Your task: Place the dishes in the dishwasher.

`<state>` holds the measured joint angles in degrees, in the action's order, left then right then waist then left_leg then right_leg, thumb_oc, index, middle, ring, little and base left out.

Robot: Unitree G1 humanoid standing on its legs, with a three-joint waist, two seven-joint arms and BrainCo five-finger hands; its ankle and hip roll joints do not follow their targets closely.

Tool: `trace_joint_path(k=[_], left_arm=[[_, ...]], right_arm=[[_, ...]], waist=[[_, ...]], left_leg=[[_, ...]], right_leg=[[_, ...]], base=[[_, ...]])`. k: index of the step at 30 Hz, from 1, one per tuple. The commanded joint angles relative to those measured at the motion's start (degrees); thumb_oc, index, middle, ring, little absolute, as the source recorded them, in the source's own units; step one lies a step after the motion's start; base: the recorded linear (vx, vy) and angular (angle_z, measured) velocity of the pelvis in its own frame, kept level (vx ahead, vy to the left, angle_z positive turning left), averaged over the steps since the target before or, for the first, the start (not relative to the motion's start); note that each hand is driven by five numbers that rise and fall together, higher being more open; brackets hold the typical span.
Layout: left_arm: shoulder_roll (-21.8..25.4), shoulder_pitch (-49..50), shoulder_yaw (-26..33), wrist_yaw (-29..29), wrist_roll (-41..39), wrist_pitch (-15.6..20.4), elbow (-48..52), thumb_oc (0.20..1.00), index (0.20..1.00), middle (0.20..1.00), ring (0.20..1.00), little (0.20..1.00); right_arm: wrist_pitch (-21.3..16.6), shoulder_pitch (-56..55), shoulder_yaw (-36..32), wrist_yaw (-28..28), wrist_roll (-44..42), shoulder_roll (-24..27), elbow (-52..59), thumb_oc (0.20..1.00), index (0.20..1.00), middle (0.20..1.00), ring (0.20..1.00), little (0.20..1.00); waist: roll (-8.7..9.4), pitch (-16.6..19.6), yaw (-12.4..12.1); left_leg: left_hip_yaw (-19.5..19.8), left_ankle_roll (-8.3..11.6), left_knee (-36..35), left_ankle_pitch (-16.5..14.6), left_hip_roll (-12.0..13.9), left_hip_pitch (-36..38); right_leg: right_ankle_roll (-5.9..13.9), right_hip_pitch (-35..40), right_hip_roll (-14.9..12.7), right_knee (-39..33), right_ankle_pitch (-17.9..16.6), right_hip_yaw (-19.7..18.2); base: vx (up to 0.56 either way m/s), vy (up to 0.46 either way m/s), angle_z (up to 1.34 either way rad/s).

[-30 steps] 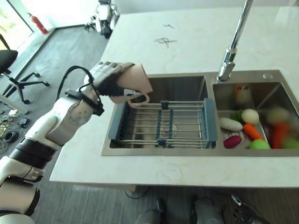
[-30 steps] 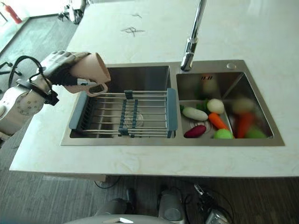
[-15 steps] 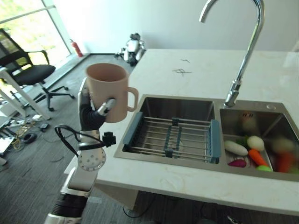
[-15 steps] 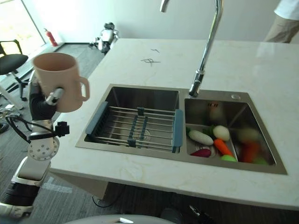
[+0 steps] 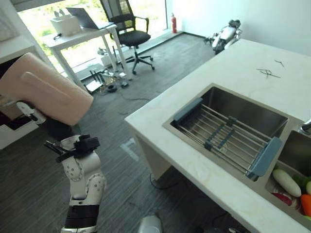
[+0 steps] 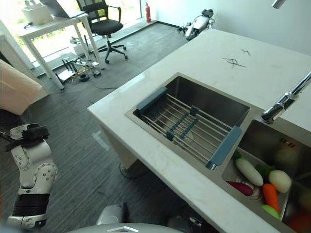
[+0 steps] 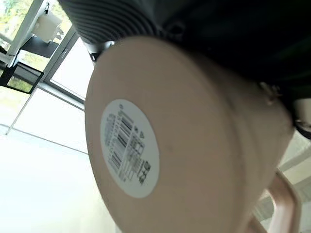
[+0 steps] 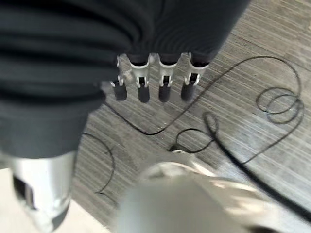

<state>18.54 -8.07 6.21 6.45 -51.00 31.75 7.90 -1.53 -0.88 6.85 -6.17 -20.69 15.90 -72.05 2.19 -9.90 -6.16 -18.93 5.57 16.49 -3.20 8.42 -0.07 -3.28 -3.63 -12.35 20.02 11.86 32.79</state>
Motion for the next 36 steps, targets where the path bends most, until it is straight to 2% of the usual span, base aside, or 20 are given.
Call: trace_joint_path(k=[1,3,4,5,6,8,9,13,15,17,18,21,23,25,27,30,32,34,35,36], left_arm=[[-0.25,-2.56,1.33,-9.73,-11.51,-1.47,1.75,0.2,0.2,0.2,0.2,0.2],[-2.14,-2.67,0.82,-13.33,-16.49,-4.69,0.5,0.2,0.2,0.2,0.2,0.2],[-3.74,-3.03,-0.9,-15.66,-18.12,-7.53,-1.76,0.2,0.2,0.2,0.2,0.2],[-3.66,-3.25,-1.41,-15.66,-18.46,-8.12,-2.3,0.2,0.2,0.2,0.2,0.2],[-3.2,-2.9,-2.07,-15.55,-18.82,-9.13,-2.87,0.2,0.2,0.2,0.2,0.2],[-2.37,-2.4,-2.29,-15.65,-19.15,-10.61,-3.17,0.2,0.2,0.2,0.2,0.2],[-0.65,-1.96,-2.5,-15.02,-17.82,-12.38,-2.27,0.2,0.2,0.2,0.2,0.2],[0.6,-1.8,-2.75,-14.41,-16.62,-13.85,-1.3,0.2,0.2,0.2,0.2,0.2],[1.34,-2.34,-4.21,-15.49,-16.06,-14.29,-1.97,0.2,0.2,0.2,0.2,0.2],[1.93,-3.17,-7.84,-18.56,-15.62,-14.3,-4.27,0.2,0.2,0.2,0.2,0.2],[1.99,-3.42,-9.35,-19.94,-14.83,-13.9,-5.25,0.2,0.2,0.2,0.2,0.2],[1.78,-3.47,-12.02,-20.53,-10.52,-13.73,-5.13,0.2,0.2,0.2,0.2,0.2],[2.28,-3.83,-12.46,-20.32,-7.57,-14.8,-3.74,0.2,0.2,0.2,0.2,0.2],[3.01,-4.01,-13.3,-19.48,-7.06,-16.45,-2.26,0.2,0.2,0.2,0.2,0.2],[2.85,-3.06,-12.68,-19.28,-6.45,-17.41,-0.9,0.2,0.2,0.2,0.2,0.2],[2.19,-2.74,-12.87,-18.4,-5.61,-16.03,0.29,0.2,0.2,0.2,0.2,0.2],[2.04,-2.89,-13.21,-16.86,-3.87,-15.66,1.39,0.2,0.2,0.2,0.2,0.2],[1.99,-2.87,-13.2,-16.75,-3.51,-15.68,1.47,0.2,0.2,0.2,0.2,0.2],[1.65,-2.62,-13.07,-17.16,-1.66,-15.98,1.47,0.2,0.2,0.2,0.2,0.2],[1.51,-2.34,-12.99,-17.79,-0.9,-16.33,1.29,0.2,0.2,0.2,0.2,0.2]], right_arm=[[0.46,0.68,-1.14,0.68,-1.64,0.71,-0.19,1.0,1.0,1.0,1.0,1.0],[0.39,0.77,-1.99,1.12,-1.89,0.48,-0.47,1.0,1.0,1.0,1.0,1.0],[0.13,0.23,-2.68,2.33,-2.22,0.24,-0.8,1.0,1.0,1.0,1.0,1.0],[0.21,0.17,-2.72,2.68,-2.07,0.21,-0.94,1.0,1.0,1.0,1.0,1.0],[0.75,0.35,-2.64,3.43,-2.0,0.14,-1.0,1.0,1.0,1.0,1.0,1.0],[0.86,0.51,-2.62,3.81,-2.4,-0.28,-1.24,1.0,1.0,1.0,1.0,1.0],[0.43,0.69,-2.13,3.78,-2.17,-1.46,-0.66,1.0,1.0,1.0,1.0,1.0],[-0.13,1.3,-1.53,4.35,-1.73,-3.2,0.46,1.0,1.0,1.0,1.0,1.0],[-0.73,1.64,-1.6,4.45,-2.53,-3.64,0.51,1.0,1.0,1.0,1.0,1.0],[-2.52,1.44,-2.33,4.43,-5.28,-3.91,-0.13,1.0,1.0,1.0,1.0,1.0],[-3.26,1.44,-2.49,4.23,-6.6,-3.84,-0.51,1.0,1.0,1.0,1.0,1.0],[-3.04,1.87,-1.94,3.56,-7.47,-3.28,0.01,1.0,1.0,1.0,1.0,1.0],[-2.05,2.39,-1.29,3.1,-7.13,-2.88,0.14,1.0,1.0,1.0,1.0,1.0],[-1.73,2.59,-0.46,3.0,-7.52,-2.84,-0.49,1.0,1.0,1.0,1.0,1.0],[-1.29,3.15,0.31,2.53,-7.5,-2.86,-0.59,1.0,1.0,1.0,1.0,1.0],[-1.03,3.73,1.01,0.8,-8.5,-2.42,-0.24,1.0,1.0,1.0,1.0,1.0],[-0.67,4.07,1.68,0.67,-7.95,-2.06,0.57,1.0,1.0,1.0,1.0,1.0],[-0.43,4.17,1.74,0.28,-7.72,-1.73,0.68,1.0,1.0,1.0,1.0,1.0],[-0.44,4.12,1.96,-0.89,-10.09,-0.88,0.47,1.0,1.0,1.0,1.0,1.0],[0.03,4.0,1.51,-1.28,-10.64,-0.39,0.41,1.0,1.0,1.0,1.0,1.0]], waist=[[-0.91,1.46,1.89],[-1.39,1.94,2.77],[-2.4,2.77,4.19],[-2.58,2.95,4.54],[-2.94,3.06,4.34],[-3.14,3.06,3.54],[-3.17,2.69,1.82],[-3.46,1.84,0.32],[-3.71,1.36,0.68],[-3.71,1.42,2.74],[-3.28,1.67,3.66],[-2.9,2.6,4.33],[-2.35,3.4,3.96],[-1.86,3.84,4.25],[-1.57,3.76,4.14],[-1.07,3.24,4.27],[-0.13,1.87,4.5],[0.22,1.54,4.39],[0.96,0.1,3.77],[0.65,0.11,3.71]], left_leg=[[-1.24,-0.08,0.7,-3.1,-0.03,2.07],[-4.14,0.99,0.7,-2.69,2.07,4.77],[-6.96,1.12,0.7,-6.36,3.47,5.69],[-7.14,0.66,0.7,-8.4,3.08,5.8],[-5.38,-0.6,0.7,-12.6,0.65,5.37],[-4.12,-1.62,0.7,-13.9,-1.15,4.67],[-2.04,-3.32,0.7,-15.44,-3.9,3.92],[1.38,-5.92,0.7,-16.39,-7.08,3.13],[4.53,-7.22,0.7,-16.2,-8.59,2.64],[9.43,-8.53,0.7,-15.78,-10.18,1.53],[10.33,-9.08,0.7,-14.36,-10.75,0.14],[12.04,-9.0,0.7,-13.41,-10.78,-1.02],[12.7,-8.73,0.7,-13.11,-10.81,-1.97],[14.52,-8.56,0.7,-13.36,-10.98,-2.34],[14.75,-7.99,0.7,-13.22,-9.99,-2.03],[14.47,-7.21,0.7,-12.0,-8.57,-1.38],[13.73,-7.16,0.7,-10.68,-8.48,0.27],[13.54,-7.1,0.7,-10.13,-8.77,0.61],[14.15,-6.47,3.27,-5.47,-9.93,-0.34],[14.61,-6.09,2.45,-4.34,-10.09,-0.85]], right_leg=[[7.39,3.59,1.31,-2.83,0.04,-5.4],[7.51,3.61,0.37,-2.83,-0.49,-2.94],[8.56,3.27,-1.27,-2.83,-2.12,-0.17],[9.26,3.03,-2.04,-2.83,-3.04,0.36],[11.23,2.25,-3.61,-2.83,-5.18,0.48],[13.3,1.69,-5.33,-2.83,-7.32,1.15],[15.25,0.93,-8.35,-2.83,-10.69,2.69],[15.45,0.72,-10.85,-2.83,-12.77,1.98],[14.77,0.63,-9.89,-2.83,-12.31,-2.28],[14.17,-0.59,-6.59,-2.83,-10.22,-11.71],[13.41,-1.69,-5.3,-2.83,-10.18,-14.44],[13.53,-0.91,-1.64,-2.83,-7.44,-19.05],[13.38,-2.08,-1.12,-2.83,-6.92,-20.96],[13.57,-4.46,0.77,-2.83,-7.3,-25.55],[12.71,-4.13,2.3,-2.83,-6.66,-26.39],[10.92,-2.71,4.32,-2.83,-5.04,-26.54],[9.05,-1.13,5.6,-2.83,-4.13,-27.22],[8.64,-0.8,5.66,-2.83,-4.05,-27.41],[6.85,0.6,6.84,-2.83,-3.52,-28.63],[6.53,0.89,7.57,-2.83,-3.3,-28.7]], base=[[-0.22,0.262,0.94],[-0.27,0.429,1.47],[-0.32,0.604,1.97],[-0.41,0.848,1.49],[-0.26,0.567,2.01],[-0.29,0.568,1.37],[-0.27,0.507,0.74],[-0.17,0.38,0.39],[-0.03,0.179,0.85],[-0.01,0.074,1.01],[-0.02,0.023,1.84],[0.09,-0.019,3.01],[0.16,-0.116,1.3],[0.27,-0.317,0.21],[0.28,-0.36,0.32],[0.19,-0.296,0.15],[0.22,-0.359,0.16],[0.13,-0.241,0.05],[0.15,-0.248,0.08],[0.21,-0.213,0.02]])
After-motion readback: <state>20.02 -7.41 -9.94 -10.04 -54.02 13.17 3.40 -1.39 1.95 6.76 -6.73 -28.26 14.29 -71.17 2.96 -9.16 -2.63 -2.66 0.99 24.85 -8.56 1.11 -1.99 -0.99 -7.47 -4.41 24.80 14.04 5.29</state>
